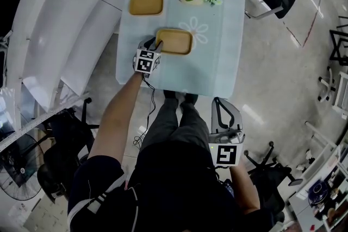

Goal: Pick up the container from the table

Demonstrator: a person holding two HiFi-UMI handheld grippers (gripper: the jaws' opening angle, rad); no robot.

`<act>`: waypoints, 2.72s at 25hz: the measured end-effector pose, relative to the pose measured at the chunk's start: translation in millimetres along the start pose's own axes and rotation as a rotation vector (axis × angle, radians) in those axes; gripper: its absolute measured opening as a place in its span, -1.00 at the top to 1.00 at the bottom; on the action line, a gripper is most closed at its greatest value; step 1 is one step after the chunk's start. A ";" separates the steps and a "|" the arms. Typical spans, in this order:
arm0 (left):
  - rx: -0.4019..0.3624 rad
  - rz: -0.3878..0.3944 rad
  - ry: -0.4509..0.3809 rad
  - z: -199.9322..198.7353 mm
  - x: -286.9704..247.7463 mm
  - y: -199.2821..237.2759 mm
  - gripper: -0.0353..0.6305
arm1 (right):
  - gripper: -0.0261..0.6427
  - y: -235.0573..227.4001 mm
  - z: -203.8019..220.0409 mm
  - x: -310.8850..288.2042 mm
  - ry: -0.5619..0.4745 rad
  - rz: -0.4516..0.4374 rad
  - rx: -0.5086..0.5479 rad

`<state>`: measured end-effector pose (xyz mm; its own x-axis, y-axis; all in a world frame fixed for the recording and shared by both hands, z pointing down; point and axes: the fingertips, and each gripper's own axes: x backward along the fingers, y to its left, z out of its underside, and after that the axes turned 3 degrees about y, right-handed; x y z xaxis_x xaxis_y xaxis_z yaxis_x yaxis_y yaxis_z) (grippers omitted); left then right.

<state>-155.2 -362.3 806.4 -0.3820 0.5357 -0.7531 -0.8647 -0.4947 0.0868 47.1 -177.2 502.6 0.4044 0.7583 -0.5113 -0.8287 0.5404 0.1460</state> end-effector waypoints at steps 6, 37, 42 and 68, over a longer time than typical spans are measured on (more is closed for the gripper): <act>-0.001 -0.028 0.029 -0.3 -4.0 3.0 0.76 | 0.91 -0.9 -0.9 -1.2 -0.019 0.021 -0.075; 0.165 -0.141 -0.002 -10.5 47.9 5.6 0.86 | 0.91 0.8 -2.6 8.6 -0.015 0.014 -0.003; 0.185 -0.131 -0.055 -29.6 72.3 -1.0 0.86 | 0.91 -6.4 -9.4 14.2 -0.077 0.056 -0.115; 0.100 -0.157 -0.437 -158.9 256.6 -36.8 0.86 | 0.92 -47.0 -47.6 41.8 -0.176 0.117 -0.136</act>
<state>-169.6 -315.3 506.3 -0.3267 0.8470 -0.4194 -0.9421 -0.3275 0.0724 84.6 -188.3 434.1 0.3543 0.8708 -0.3408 -0.9133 0.4005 0.0740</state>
